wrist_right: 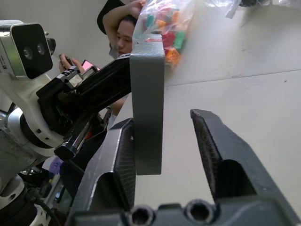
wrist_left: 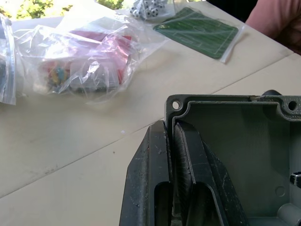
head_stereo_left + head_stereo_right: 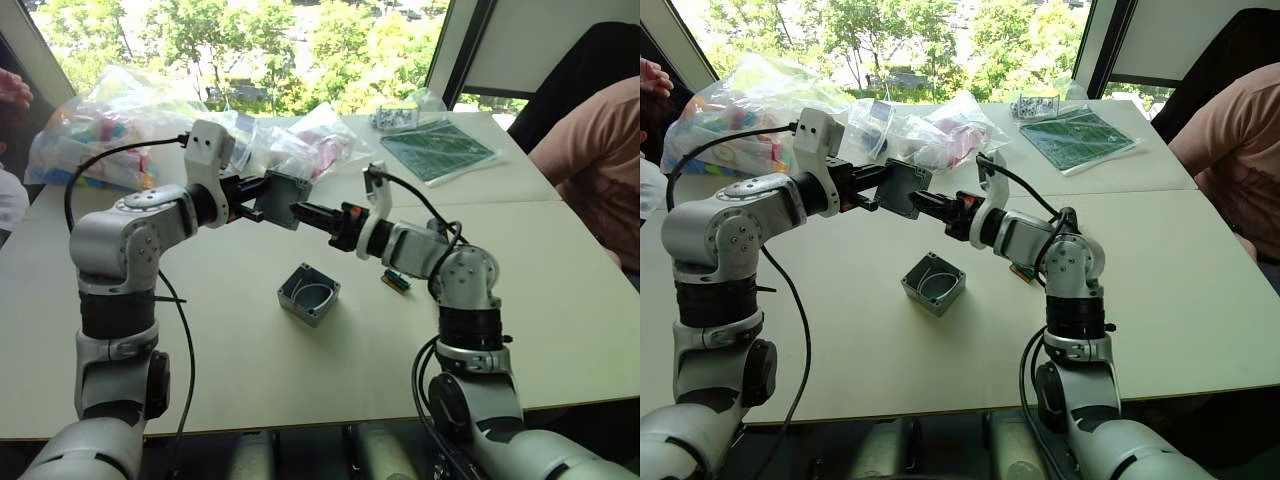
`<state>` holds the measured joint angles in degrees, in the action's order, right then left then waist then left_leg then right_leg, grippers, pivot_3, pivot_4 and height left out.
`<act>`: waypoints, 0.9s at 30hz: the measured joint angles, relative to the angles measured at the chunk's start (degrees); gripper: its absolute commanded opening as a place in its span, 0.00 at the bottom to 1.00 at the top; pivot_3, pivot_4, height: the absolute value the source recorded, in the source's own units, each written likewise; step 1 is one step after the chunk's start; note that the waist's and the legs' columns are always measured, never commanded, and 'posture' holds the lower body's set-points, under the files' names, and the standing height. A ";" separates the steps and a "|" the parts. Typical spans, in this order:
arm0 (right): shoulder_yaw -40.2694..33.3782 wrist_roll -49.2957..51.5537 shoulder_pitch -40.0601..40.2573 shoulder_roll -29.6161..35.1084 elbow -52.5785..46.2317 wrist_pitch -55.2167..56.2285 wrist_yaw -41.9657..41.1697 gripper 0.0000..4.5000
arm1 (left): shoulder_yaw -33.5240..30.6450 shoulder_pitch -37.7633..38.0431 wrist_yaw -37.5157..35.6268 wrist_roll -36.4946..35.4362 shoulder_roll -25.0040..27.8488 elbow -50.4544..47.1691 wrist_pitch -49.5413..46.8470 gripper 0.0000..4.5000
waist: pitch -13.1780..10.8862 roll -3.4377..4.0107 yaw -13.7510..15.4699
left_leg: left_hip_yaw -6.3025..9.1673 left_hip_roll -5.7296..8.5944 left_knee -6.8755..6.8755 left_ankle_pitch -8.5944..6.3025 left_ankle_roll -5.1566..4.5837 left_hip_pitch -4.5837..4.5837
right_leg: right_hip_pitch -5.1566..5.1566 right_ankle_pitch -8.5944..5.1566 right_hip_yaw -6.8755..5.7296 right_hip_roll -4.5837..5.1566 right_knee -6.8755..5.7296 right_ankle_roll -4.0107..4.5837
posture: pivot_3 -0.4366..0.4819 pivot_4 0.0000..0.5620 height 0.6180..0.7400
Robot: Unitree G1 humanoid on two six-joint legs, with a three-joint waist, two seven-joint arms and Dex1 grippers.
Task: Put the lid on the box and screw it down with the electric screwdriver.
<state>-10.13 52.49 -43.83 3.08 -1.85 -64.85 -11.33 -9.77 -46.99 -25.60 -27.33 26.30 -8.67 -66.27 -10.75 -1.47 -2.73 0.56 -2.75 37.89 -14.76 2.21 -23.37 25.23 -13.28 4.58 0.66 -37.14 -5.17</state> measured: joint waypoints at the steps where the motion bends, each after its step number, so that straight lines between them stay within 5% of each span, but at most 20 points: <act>1: -0.66 0.13 0.05 -0.24 0.16 -0.33 0.94 0.04 | -0.14 -0.03 0.20 -0.22 0.00 -0.61 0.08 0.01 | -0.01 0.01 0.01 | 0.00 0.00 0.00 0.00 0.00 -0.01 | 0.00 0.00 0.00 0.01 0.01 0.00 | 0.48 0.27 1.00; 6: -2.07 1.81 0.05 -1.74 0.17 -1.09 3.15 0.04 | -0.16 0.36 0.41 -0.36 0.43 -1.27 0.36 0.01 | -0.01 0.02 -0.07 | 0.00 0.00 -0.01 0.00 0.00 -0.01 | 0.01 0.00 0.00 0.00 0.02 0.00 | 0.48 0.27 1.00; 15: -3.43 3.38 -0.07 -1.99 0.18 -1.07 3.94 0.04 | -2.17 1.92 -3.23 -6.10 1.49 -2.67 -0.88 0.70 | -0.01 0.02 -0.39 | 0.00 0.00 -0.02 0.00 0.00 -0.02 | 0.02 0.00 0.00 0.00 0.03 0.00 | 0.48 0.27 1.00; 19: -3.35 3.04 -0.19 -1.50 -0.14 -0.29 4.11 0.04 | -4.50 2.29 -7.81 -11.53 6.93 -4.09 -3.86 0.98 | -0.05 0.07 -1.36 | -0.01 -0.01 -0.06 0.00 0.00 -0.04 | 0.08 -0.01 0.01 0.00 0.04 0.00 | 0.48 0.27 1.00; 23: 0.33 -6.05 2.13 5.75 -5.82 10.22 0.78 0.04 | -9.90 2.54 -11.48 -17.30 12.91 -3.44 -8.72 0.98 | -0.08 0.13 -1.20 | 0.01 0.00 -0.16 0.00 0.00 -0.05 | 0.10 -0.08 -0.02 0.01 0.11 -0.09 | 0.48 0.27 1.00; 27: 9.75 -21.61 6.44 18.23 -11.04 23.56 -4.95 0.04 | -13.03 2.31 -10.25 -18.81 12.06 -0.66 -9.07 0.75 | -0.08 0.12 -1.20 | -0.07 0.05 -0.18 0.00 0.00 -0.04 | 0.06 -0.13 0.03 0.07 0.24 -0.16 | 0.48 0.27 1.00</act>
<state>-0.37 30.88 -37.39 21.32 -12.88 -41.29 -16.28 -22.81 -44.69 -35.85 -46.14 38.36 -9.33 -75.35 -10.83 -1.35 -3.93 0.49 -2.70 37.71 -14.76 2.21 -23.41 25.29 -13.41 4.61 0.74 -36.90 -5.33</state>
